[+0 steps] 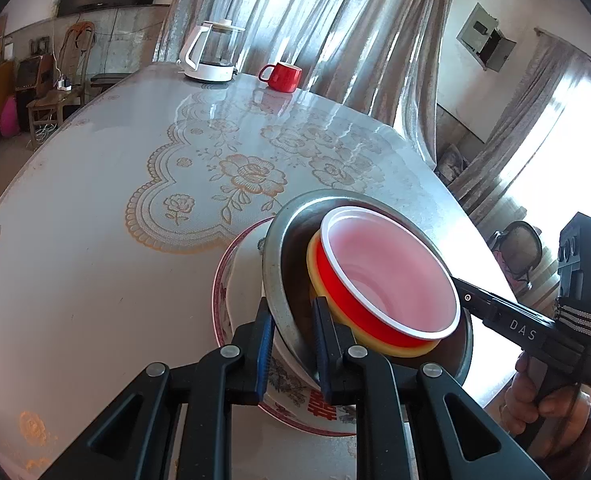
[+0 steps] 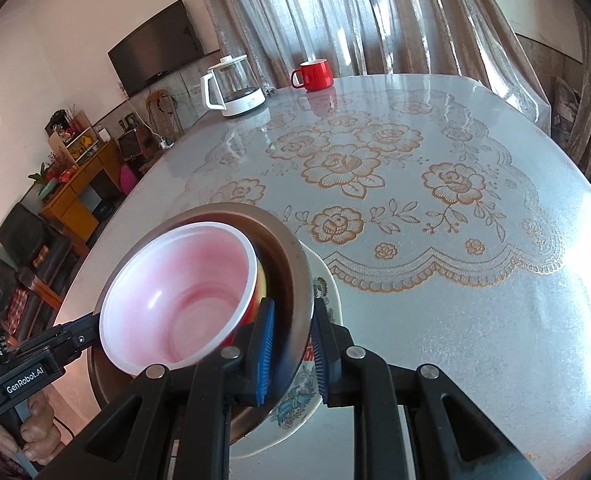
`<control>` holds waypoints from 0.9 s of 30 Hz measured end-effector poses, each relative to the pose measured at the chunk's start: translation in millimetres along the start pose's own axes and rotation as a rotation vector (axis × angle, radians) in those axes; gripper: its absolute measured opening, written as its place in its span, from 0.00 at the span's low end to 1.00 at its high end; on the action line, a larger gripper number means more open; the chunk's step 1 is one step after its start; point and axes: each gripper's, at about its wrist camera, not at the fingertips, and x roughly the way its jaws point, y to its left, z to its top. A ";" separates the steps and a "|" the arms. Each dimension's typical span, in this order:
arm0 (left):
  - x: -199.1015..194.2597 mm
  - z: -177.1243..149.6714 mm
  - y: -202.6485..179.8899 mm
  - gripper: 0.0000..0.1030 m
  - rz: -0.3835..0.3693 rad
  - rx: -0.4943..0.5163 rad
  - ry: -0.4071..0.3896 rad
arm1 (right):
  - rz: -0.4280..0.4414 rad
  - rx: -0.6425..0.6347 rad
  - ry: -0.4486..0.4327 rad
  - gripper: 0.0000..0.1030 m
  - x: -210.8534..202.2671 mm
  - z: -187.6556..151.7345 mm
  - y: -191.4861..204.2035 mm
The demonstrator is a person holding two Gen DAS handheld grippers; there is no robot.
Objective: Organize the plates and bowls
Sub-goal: 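Lift the steel basin with both grippers and carry it over the plate stack, then lower the basin onto the plate stack and open both grippers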
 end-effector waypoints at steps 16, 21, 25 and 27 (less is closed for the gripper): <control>4.3 -4.7 2.7 0.18 -0.001 -0.002 0.019 | -0.004 -0.005 0.032 0.15 17.8 -3.6 -1.4; 4.4 -4.6 1.9 0.18 -0.004 -0.004 0.020 | 0.004 0.004 0.034 0.15 18.3 -3.3 -3.1; 4.0 -4.7 0.7 0.19 0.009 0.001 0.020 | 0.007 0.010 0.036 0.15 17.9 -3.3 -3.4; 2.9 -5.5 -1.0 0.19 0.015 0.008 0.017 | 0.006 0.010 0.038 0.15 18.2 -3.2 -3.1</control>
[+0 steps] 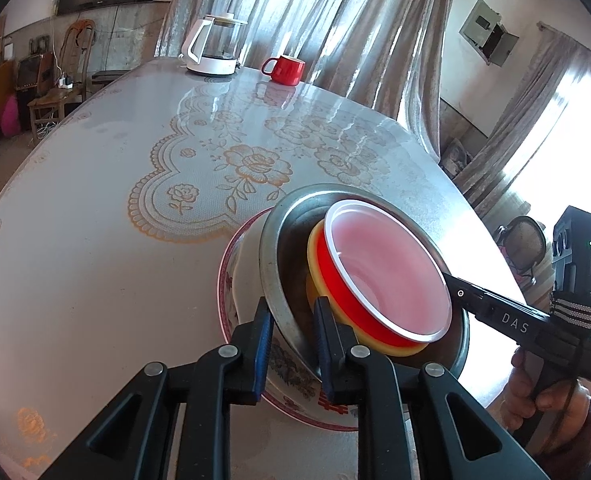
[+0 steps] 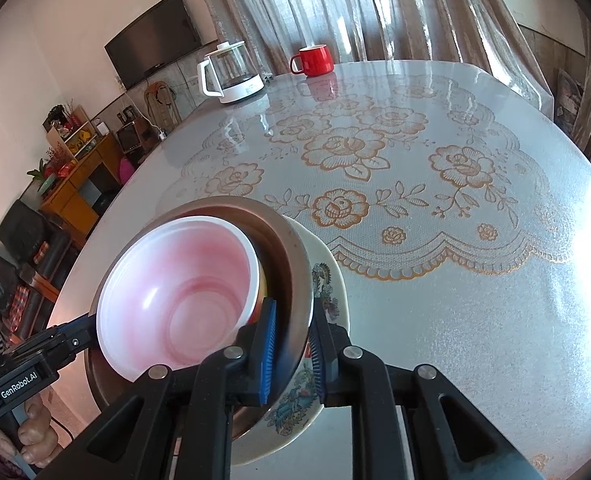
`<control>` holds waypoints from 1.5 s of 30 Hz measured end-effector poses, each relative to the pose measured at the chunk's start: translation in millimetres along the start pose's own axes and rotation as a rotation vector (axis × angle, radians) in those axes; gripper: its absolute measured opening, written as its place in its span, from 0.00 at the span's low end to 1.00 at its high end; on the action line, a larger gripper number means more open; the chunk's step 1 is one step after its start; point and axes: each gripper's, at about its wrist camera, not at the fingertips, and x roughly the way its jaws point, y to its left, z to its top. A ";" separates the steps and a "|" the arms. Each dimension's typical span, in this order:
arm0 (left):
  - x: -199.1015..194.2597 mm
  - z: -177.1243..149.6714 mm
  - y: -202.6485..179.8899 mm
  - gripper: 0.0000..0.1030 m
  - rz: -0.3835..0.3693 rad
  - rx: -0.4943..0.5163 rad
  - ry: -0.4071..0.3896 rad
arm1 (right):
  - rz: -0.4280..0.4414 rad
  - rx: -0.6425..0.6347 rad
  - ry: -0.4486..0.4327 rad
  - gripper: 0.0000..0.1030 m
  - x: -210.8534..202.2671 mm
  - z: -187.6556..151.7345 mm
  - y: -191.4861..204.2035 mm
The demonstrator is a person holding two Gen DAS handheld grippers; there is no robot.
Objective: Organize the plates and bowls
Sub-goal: 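Lower the basin onto the plate stack and open both grippers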
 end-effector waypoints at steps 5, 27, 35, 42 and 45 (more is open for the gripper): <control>-0.8 -1.3 1.0 0.20 -0.003 0.000 0.002 | 0.027 0.033 0.004 0.16 -0.1 -0.6 -4.4; -14.7 -5.3 2.6 0.22 -0.021 -0.002 -0.016 | 0.095 0.226 -0.121 0.23 -41.8 -2.4 -56.1; -35.5 -6.6 12.8 0.22 -0.010 -0.028 -0.061 | 0.131 0.227 -0.011 0.18 -19.1 -27.5 -59.9; -27.0 -9.6 39.6 0.22 0.122 -0.092 -0.040 | 0.142 0.160 0.003 0.07 -9.4 -31.0 -43.0; -18.1 -15.2 40.8 0.22 0.132 -0.080 -0.015 | 0.093 0.108 -0.005 0.07 -9.9 -30.4 -34.3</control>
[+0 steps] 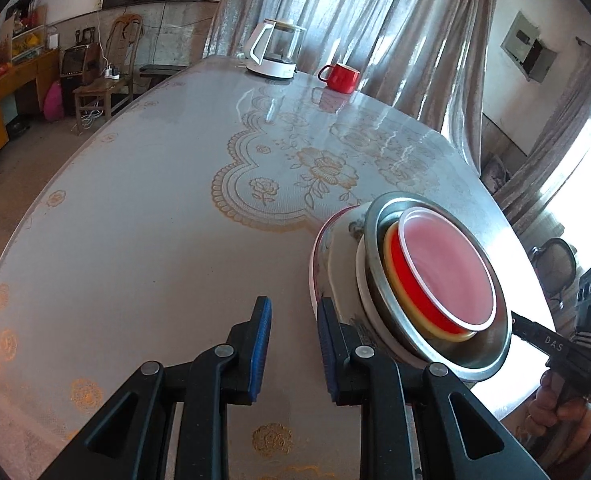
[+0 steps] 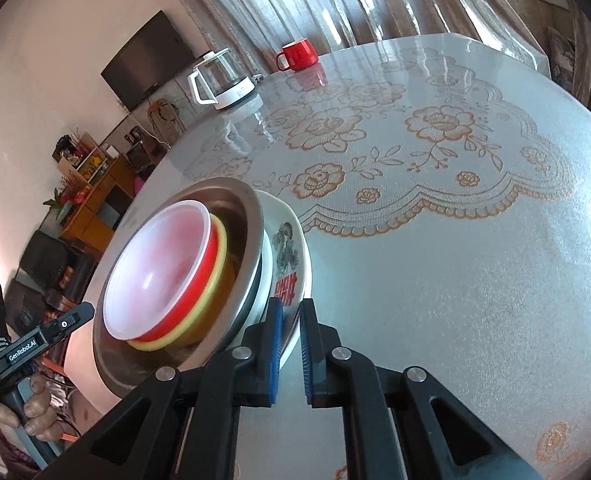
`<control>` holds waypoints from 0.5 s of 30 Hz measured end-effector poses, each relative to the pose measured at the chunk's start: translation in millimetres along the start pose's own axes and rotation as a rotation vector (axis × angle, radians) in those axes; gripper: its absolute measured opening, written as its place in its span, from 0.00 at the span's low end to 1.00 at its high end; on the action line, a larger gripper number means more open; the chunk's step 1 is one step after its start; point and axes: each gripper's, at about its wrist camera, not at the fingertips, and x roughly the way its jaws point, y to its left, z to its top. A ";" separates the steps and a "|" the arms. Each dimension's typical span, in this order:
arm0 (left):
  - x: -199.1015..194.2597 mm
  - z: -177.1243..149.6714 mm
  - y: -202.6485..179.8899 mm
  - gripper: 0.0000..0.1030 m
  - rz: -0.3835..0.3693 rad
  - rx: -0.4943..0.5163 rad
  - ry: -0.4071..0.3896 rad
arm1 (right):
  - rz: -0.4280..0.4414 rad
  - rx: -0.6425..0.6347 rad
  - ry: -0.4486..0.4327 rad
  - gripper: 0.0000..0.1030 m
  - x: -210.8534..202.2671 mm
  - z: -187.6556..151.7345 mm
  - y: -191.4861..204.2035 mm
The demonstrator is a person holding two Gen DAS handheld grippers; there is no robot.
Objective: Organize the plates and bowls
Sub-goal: 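Lower the basin onto the plate stack and open both grippers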
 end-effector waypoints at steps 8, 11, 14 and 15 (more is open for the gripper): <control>12.2 -6.3 -4.8 0.22 -0.018 0.033 0.029 | -0.029 -0.031 -0.002 0.07 3.9 4.3 5.5; 16.4 -6.8 -4.5 0.22 -0.006 0.040 0.039 | -0.035 -0.040 -0.006 0.07 5.6 4.8 6.8; 18.2 -7.5 -1.5 0.22 -0.014 0.025 0.051 | -0.036 -0.038 -0.004 0.07 6.6 5.7 6.5; 17.9 -7.7 -1.3 0.22 -0.016 0.022 0.051 | -0.038 -0.037 -0.005 0.07 6.8 6.0 6.5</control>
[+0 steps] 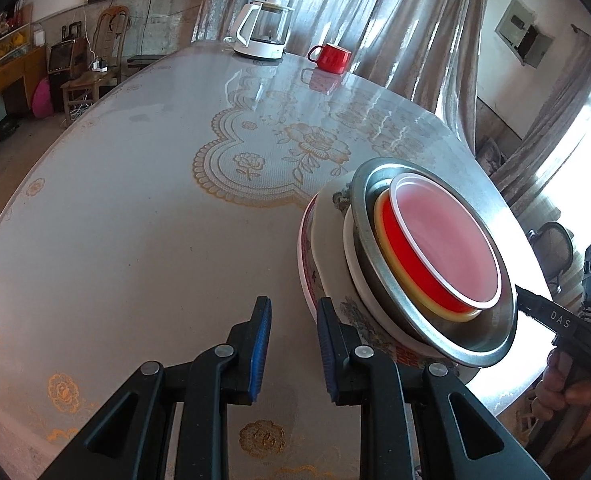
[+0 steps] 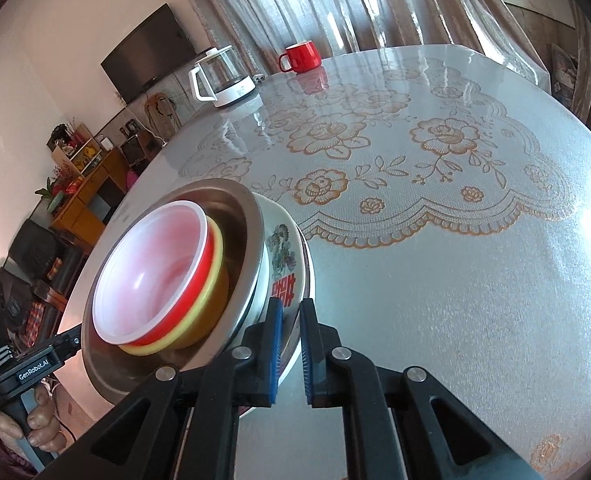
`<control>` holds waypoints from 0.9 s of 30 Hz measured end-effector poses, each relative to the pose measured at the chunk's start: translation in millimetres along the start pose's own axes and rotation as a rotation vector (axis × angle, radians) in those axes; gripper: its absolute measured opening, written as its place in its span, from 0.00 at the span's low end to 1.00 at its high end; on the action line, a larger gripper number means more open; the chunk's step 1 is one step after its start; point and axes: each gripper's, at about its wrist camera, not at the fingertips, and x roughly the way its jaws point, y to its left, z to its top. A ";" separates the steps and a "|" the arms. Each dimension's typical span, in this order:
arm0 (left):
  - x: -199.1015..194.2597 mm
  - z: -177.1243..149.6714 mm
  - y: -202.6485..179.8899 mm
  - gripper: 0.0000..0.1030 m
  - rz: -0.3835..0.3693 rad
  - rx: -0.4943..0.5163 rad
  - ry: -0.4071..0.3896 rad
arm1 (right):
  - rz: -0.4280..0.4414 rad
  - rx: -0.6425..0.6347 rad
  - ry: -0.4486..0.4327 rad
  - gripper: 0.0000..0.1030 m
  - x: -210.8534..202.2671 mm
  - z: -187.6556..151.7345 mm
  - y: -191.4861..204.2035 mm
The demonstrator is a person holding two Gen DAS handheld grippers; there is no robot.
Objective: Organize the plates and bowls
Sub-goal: 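Lower the basin onto the plate stack and open both grippers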
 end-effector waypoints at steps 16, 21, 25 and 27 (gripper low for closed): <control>-7.4 -0.4 -6.9 0.23 0.048 0.011 -0.036 | -0.007 0.006 0.007 0.11 4.4 -0.7 2.7; -9.0 -0.5 -8.0 0.24 0.096 0.014 -0.048 | -0.031 -0.002 0.007 0.12 4.7 -0.2 6.0; -12.4 0.9 -4.9 0.24 0.130 -0.001 -0.060 | -0.060 -0.022 0.000 0.12 2.3 -1.6 9.9; -15.6 0.8 -4.3 0.24 0.143 -0.003 -0.070 | -0.063 -0.023 -0.007 0.12 -0.3 -2.4 10.2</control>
